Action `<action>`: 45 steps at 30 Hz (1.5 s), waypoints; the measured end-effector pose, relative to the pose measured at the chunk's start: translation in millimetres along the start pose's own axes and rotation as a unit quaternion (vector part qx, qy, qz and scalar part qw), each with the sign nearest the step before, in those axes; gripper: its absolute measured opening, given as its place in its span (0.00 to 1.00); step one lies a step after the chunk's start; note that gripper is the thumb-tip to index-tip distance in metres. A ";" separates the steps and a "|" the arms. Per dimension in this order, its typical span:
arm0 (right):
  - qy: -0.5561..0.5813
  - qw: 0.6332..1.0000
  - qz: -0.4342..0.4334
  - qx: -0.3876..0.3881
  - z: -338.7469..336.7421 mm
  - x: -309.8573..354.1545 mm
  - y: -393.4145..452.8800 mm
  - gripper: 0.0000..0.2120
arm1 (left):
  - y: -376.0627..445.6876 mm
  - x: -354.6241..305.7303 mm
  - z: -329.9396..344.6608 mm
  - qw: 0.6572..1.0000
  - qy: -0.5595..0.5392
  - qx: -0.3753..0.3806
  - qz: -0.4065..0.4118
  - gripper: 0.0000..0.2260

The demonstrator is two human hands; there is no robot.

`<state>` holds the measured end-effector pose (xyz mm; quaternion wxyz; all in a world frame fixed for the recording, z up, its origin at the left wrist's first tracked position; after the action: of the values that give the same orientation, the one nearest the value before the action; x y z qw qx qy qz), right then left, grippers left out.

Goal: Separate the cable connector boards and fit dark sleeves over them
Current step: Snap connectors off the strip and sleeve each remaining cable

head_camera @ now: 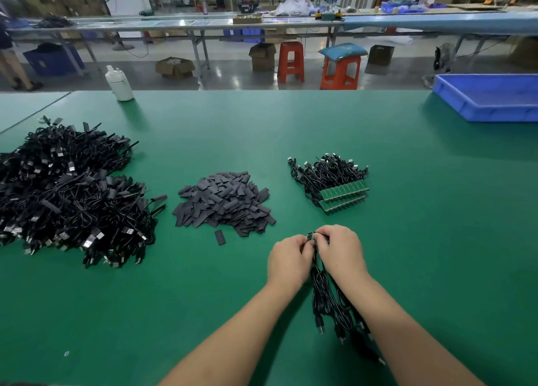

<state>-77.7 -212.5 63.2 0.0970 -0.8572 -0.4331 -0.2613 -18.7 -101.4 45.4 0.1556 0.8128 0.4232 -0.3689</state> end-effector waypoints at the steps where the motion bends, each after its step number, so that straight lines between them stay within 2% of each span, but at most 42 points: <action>1: -0.002 1.000 -0.001 -0.008 0.2 -2.9 0.8 0.09 | -1.5 1.4 -1.2 1.000 0.000 -0.011 0.004 0.17; 3: -0.010 0.999 -0.003 -0.031 -4.0 -14.6 3.5 0.08 | -3.7 7.1 -7.0 0.999 -0.041 -0.023 0.003 0.17; 5: -0.044 0.998 0.002 -0.038 -11.5 -33.9 8.8 0.08 | -4.7 15.5 -14.2 0.990 -0.141 0.009 -0.012 0.14; 6: -0.069 0.997 0.016 -0.028 -14.5 -45.6 12.2 0.09 | -6.1 18.8 -18.3 0.977 -0.209 0.043 -0.025 0.13; 8: -0.123 0.991 0.060 0.001 -19.5 -66.2 16.1 0.14 | -9.2 23.7 -24.5 0.926 -0.358 0.111 -0.048 0.11; 10: -0.145 0.987 0.071 -0.010 -23.9 -73.9 17.8 0.19 | -10.6 25.9 -33.4 0.882 -0.447 0.141 -0.048 0.08; 12: -0.083 0.995 0.035 -0.043 -26.3 -59.0 15.8 0.17 | -10.5 27.0 -40.5 0.858 -0.491 0.139 -0.052 0.03; 13: 0.001 1.000 0.021 -0.014 -24.3 -44.2 13.2 0.16 | -10.0 28.0 -41.9 0.853 -0.502 0.132 -0.058 0.03; 14: 0.109 0.992 0.021 0.052 -17.3 -25.7 9.8 0.16 | -9.1 28.5 -43.1 0.854 -0.501 0.123 -0.063 0.04; 16: 0.319 0.924 0.050 0.207 8.5 15.3 -4.0 0.12 | -7.6 30.7 -45.1 0.874 -0.471 0.103 -0.063 0.04; 17: 0.377 0.892 0.057 0.242 20.7 30.9 -10.7 0.10 | -6.4 32.0 -46.3 0.887 -0.450 0.092 -0.057 0.05; 18: 0.400 0.881 0.055 0.246 29.7 42.1 -14.9 0.09 | -4.8 33.9 -48.7 0.900 -0.425 0.081 -0.052 0.05; 21: 0.410 0.888 0.079 0.194 47.7 53.2 -22.5 0.08 | 0.9 49.4 -57.1 0.933 -0.350 0.063 -0.055 0.04; 23: 0.439 0.874 0.106 0.181 57.5 54.1 -24.3 0.08 | 2.6 60.7 -62.8 0.940 -0.325 0.085 -0.063 0.05; 25: 0.431 0.876 0.114 0.183 62.8 56.6 -25.4 0.09 | 5.7 70.3 -70.6 0.942 -0.317 0.096 -0.063 0.07; 27: 0.379 0.898 0.102 0.200 68.9 58.0 -26.9 0.10 | 11.9 84.7 -86.0 0.957 -0.282 0.029 -0.055 0.06; 28: 0.352 0.908 0.097 0.206 70.7 58.0 -27.1 0.10 | 16.7 94.1 -97.6 0.977 -0.208 -0.029 -0.046 0.05; 29: 0.336 0.913 0.097 0.208 72.6 56.4 -26.4 0.11 | 21.1 102.3 -108.3 0.993 -0.089 -0.071 -0.031 0.05; 30: 0.328 0.915 0.100 0.212 74.4 53.8 -25.8 0.11 | 24.9 110.0 -114.6 0.996 0.037 -0.081 -0.014 0.08; 32: 0.325 0.913 0.110 0.222 78.0 47.6 -25.7 0.12 | 32.7 128.4 -116.9 0.973 0.230 -0.025 0.003 0.18; 33: 0.319 0.913 0.114 0.227 79.0 43.0 -25.5 0.13 | 35.5 137.8 -116.0 0.956 0.294 0.005 0.003 0.20; 35: 0.296 0.920 0.112 0.231 79.7 32.9 -24.1 0.14 | 38.6 148.1 -116.0 0.933 0.359 0.024 0.012 0.19; 37: 0.288 0.920 0.105 0.244 78.5 25.9 -22.7 0.15 | 41.3 151.1 -117.1 0.936 0.351 0.010 0.025 0.14; 40: 0.287 0.915 0.093 0.269 79.3 22.6 -21.8 0.17 | 41.8 153.1 -122.9 0.961 0.277 -0.003 -0.009 0.09; 43: 0.291 0.914 0.087 0.268 78.8 22.2 -21.3 0.16 | 39.0 145.8 -122.2 0.973 0.231 0.023 -0.016 0.03; 45: 0.301 0.913 0.087 0.260 77.6 22.8 -22.1 0.16 | 33.8 134.8 -117.2 0.985 0.165 0.058 -0.017 0.05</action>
<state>-55.8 -152.8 8.4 0.4647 -0.7169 -0.3594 -0.3753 113.2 22.1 24.4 0.0301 0.8627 0.4347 -0.2567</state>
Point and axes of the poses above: each hand's wrist, its own y-axis towards the middle knuckle, its own z-axis out of the palm, x = y × z, the point moved 5 cm from there along y, towards the middle knuckle, and after that the axes turned 6 degrees about x, right-handed, at the moved point
